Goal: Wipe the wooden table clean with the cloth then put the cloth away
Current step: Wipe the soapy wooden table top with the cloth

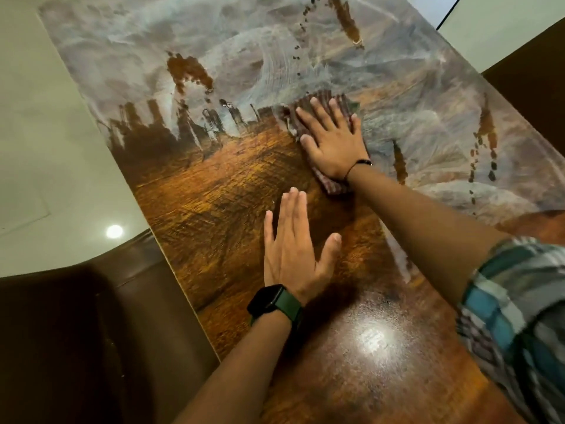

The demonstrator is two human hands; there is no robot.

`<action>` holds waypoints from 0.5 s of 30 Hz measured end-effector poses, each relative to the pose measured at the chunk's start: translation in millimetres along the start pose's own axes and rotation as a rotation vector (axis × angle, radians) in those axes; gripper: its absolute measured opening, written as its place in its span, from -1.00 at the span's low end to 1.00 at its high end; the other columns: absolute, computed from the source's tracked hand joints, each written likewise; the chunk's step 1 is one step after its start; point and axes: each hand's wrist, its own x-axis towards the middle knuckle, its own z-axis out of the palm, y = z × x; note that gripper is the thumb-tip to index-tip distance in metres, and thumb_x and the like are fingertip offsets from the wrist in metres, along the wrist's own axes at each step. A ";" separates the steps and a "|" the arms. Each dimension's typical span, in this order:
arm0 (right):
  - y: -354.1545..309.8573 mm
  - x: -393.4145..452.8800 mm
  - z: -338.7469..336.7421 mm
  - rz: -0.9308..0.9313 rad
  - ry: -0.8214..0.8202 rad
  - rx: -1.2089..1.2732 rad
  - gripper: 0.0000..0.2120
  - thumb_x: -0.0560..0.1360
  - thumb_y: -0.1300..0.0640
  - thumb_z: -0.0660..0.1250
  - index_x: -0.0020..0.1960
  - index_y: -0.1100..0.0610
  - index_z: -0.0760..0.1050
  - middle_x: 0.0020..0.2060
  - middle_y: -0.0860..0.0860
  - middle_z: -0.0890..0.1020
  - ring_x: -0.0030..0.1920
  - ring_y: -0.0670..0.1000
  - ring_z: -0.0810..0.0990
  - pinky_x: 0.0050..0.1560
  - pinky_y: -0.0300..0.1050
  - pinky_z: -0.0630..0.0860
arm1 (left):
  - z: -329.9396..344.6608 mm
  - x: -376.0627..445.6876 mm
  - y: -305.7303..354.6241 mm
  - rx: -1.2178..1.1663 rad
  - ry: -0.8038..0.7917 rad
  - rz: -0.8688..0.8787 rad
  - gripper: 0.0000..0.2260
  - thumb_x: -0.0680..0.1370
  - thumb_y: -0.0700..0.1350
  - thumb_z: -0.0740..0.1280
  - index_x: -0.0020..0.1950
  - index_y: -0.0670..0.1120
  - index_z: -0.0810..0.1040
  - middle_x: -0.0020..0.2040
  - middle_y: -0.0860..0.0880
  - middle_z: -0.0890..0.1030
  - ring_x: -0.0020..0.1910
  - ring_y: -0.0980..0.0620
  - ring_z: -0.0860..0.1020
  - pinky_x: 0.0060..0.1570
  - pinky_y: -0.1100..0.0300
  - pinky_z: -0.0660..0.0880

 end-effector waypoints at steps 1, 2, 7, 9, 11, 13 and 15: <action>0.7 11.2 -2.1 0.037 -0.004 0.012 -0.51 0.61 -0.16 -0.08 0.52 -0.19 -0.04 0.54 -0.11 -0.07 0.53 0.05 -0.17 0.44 0.28 -0.19 | -0.6 0.2 -0.4 -0.001 0.008 0.001 -0.27 0.49 0.32 -0.19 0.51 -0.13 -0.01 0.53 -0.04 0.00 0.50 0.09 -0.09 0.46 0.03 -0.20; 0.0 13.6 -4.2 0.062 -0.009 0.017 -0.51 0.61 -0.15 -0.09 0.52 -0.18 -0.05 0.54 -0.10 -0.08 0.53 0.05 -0.18 0.45 0.27 -0.20 | -1.0 0.3 -0.2 -0.008 0.009 -0.001 -0.26 0.48 0.33 -0.21 0.51 -0.13 0.00 0.53 -0.04 0.00 0.50 0.09 -0.10 0.46 0.04 -0.20; -8.9 -72.8 7.6 0.056 -0.001 0.010 -0.48 0.58 -0.18 -0.17 0.53 -0.14 -0.08 0.54 -0.07 -0.06 0.53 0.07 -0.15 0.45 0.27 -0.16 | -3.7 1.1 1.3 -0.009 -0.010 -0.008 -0.29 0.47 0.28 -0.14 0.51 -0.12 -0.01 0.53 -0.04 0.00 0.50 0.10 -0.11 0.47 0.02 -0.18; -9.2 -143.5 18.2 0.044 0.005 -0.015 -0.45 0.55 -0.21 -0.20 0.53 -0.14 -0.09 0.54 -0.06 -0.02 0.53 0.09 -0.10 0.44 0.26 -0.09 | -4.7 -0.4 2.0 0.037 -0.045 0.027 -0.30 0.48 0.28 -0.15 0.51 -0.11 -0.01 0.53 -0.03 0.01 0.50 0.08 -0.11 0.46 0.00 -0.20; -11.8 -213.1 30.6 0.072 0.038 -0.020 -0.47 0.59 -0.19 -0.18 0.54 -0.13 -0.08 0.54 -0.04 0.01 0.53 0.11 -0.06 0.42 0.28 -0.03 | -4.9 -1.2 3.2 0.085 -0.113 0.115 -0.31 0.49 0.28 -0.16 0.51 -0.10 -0.02 0.53 -0.04 0.00 0.50 0.06 -0.13 0.46 -0.03 -0.20; -15.2 -257.8 40.5 0.102 0.061 -0.026 -0.49 0.61 -0.17 -0.17 0.54 -0.12 -0.05 0.54 -0.03 0.02 0.53 0.12 -0.04 0.40 0.29 0.00 | -2.4 -1.9 5.0 0.121 -0.193 0.270 -0.30 0.51 0.29 -0.18 0.51 -0.12 -0.02 0.53 -0.06 0.00 0.50 0.05 -0.13 0.47 -0.04 -0.18; -15.4 -269.9 44.6 0.104 0.058 -0.026 -0.49 0.61 -0.18 -0.18 0.54 -0.14 -0.05 0.54 -0.04 0.03 0.53 0.12 -0.03 0.39 0.30 0.00 | 2.2 -2.3 9.6 0.114 -0.269 0.411 -0.30 0.51 0.30 -0.19 0.51 -0.12 -0.01 0.53 -0.07 -0.01 0.50 0.04 -0.14 0.47 -0.05 -0.16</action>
